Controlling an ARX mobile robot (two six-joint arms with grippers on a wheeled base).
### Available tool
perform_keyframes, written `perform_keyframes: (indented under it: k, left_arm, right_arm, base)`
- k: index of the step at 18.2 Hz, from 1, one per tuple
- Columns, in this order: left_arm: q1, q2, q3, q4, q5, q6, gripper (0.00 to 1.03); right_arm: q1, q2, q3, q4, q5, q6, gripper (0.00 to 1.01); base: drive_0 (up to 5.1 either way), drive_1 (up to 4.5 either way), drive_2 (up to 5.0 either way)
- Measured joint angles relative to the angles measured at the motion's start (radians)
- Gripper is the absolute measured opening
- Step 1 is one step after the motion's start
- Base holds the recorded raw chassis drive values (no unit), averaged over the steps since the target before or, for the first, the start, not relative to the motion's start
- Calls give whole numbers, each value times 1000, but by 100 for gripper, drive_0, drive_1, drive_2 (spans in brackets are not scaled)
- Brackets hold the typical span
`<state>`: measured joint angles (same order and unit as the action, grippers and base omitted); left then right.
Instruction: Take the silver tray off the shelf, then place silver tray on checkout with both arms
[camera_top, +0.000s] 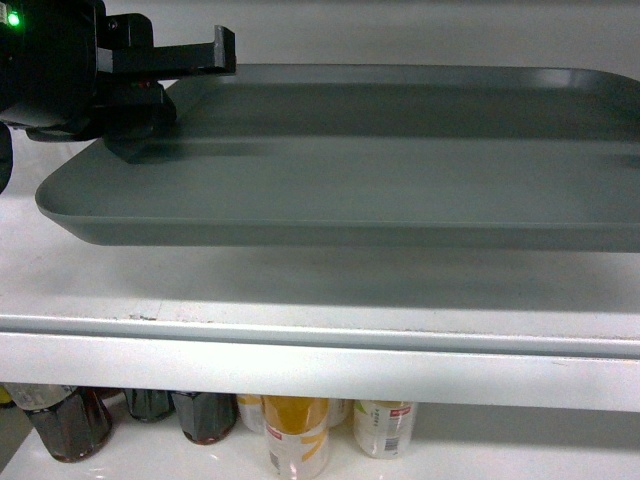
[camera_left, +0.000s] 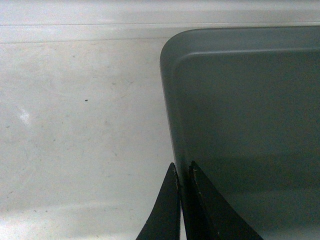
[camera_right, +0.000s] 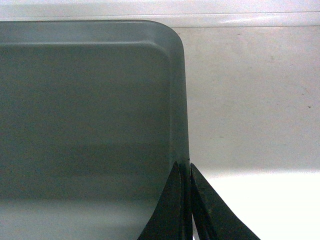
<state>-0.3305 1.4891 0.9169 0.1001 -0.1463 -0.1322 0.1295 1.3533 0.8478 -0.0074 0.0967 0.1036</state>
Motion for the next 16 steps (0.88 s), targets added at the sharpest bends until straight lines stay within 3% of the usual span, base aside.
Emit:
perform_keyframes:
  k: [16]
  left_arm:
    - [0, -1, 0, 0, 0, 0, 3]
  right_arm:
    - [0, 0, 0, 0, -3, 0, 3]
  base:
    - [0, 0, 0]
